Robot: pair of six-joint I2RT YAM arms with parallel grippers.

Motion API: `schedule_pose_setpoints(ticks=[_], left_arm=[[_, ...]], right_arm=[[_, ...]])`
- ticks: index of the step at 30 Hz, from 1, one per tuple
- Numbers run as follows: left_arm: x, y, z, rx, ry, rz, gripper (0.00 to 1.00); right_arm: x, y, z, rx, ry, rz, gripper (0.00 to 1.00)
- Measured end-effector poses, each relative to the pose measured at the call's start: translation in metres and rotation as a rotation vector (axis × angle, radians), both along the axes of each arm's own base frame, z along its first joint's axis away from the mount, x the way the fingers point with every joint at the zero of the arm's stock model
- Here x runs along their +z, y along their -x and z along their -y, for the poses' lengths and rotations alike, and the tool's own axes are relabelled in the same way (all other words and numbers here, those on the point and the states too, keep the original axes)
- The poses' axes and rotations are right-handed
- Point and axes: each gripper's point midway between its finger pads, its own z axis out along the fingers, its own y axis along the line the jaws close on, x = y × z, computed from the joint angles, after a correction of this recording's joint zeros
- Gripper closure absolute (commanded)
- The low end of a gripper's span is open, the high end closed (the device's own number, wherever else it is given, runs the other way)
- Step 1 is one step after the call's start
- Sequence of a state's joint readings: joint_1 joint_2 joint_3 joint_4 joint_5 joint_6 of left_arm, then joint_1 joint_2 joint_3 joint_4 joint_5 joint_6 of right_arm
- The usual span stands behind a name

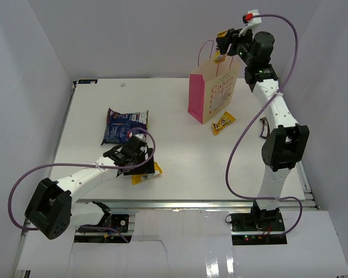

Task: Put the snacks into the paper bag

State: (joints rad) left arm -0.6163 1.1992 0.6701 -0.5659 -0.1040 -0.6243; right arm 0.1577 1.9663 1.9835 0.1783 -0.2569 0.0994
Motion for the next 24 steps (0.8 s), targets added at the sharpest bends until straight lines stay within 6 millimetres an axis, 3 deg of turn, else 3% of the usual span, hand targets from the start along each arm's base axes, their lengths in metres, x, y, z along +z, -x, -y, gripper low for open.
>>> schedule_pose_setpoints(ticks=[5, 14, 20, 24], left_arm=[[-0.004, -0.006, 0.007, -0.046, -0.034, -0.012, 0.07], [-0.013, -0.018, 0.015, -0.118, -0.114, -0.022, 0.07], [-0.013, -0.025, 0.025, -0.208, -0.152, 0.013, 0.12], [-0.022, -0.028, 0.028, -0.277, -0.192, 0.016, 0.32]], right_arm=[[0.015, 0.012, 0.0, 0.01, 0.001, 0.015, 0.25], [0.04, 0.033, 0.001, 0.06, 0.03, 0.067, 0.18], [0.014, 0.059, 0.002, 0.216, 0.094, 0.026, 0.14], [-0.014, 0.09, 0.009, 0.336, 0.132, -0.023, 0.14]])
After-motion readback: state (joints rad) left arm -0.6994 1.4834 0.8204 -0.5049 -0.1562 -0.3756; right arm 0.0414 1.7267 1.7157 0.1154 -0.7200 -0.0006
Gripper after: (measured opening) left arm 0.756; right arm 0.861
